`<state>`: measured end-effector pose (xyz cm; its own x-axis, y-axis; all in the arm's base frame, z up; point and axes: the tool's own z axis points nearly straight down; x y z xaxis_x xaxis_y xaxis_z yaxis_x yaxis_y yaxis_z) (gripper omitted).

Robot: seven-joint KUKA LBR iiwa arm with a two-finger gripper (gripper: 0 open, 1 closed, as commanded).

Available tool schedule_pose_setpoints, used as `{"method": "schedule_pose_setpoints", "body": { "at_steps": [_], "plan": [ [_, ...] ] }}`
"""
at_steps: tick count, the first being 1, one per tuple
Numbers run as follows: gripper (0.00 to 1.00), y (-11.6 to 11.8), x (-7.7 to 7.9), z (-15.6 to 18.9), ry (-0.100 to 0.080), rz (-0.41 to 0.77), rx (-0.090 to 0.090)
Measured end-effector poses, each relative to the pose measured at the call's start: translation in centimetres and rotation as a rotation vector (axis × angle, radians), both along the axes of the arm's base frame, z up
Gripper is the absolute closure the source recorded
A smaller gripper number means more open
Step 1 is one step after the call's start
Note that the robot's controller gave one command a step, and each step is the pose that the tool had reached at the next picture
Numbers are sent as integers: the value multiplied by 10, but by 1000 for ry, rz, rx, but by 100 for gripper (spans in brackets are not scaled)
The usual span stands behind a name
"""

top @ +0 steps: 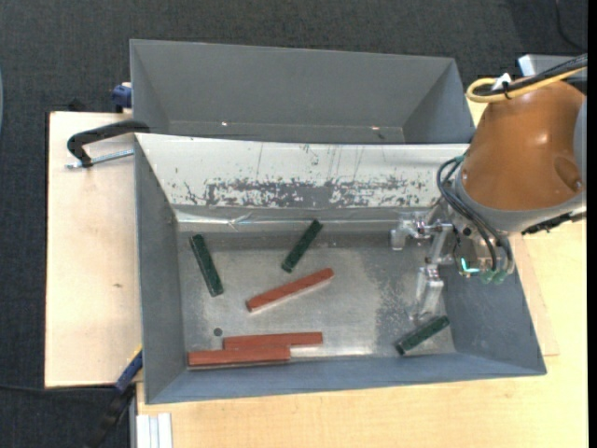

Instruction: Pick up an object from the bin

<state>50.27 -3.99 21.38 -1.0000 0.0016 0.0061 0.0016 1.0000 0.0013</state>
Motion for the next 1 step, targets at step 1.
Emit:
{"method": "schedule_pose_setpoints", "body": {
  "at_steps": [1],
  "plan": [
    [0, 0, 1, 3, -6, 2, -1]
  ]
}}
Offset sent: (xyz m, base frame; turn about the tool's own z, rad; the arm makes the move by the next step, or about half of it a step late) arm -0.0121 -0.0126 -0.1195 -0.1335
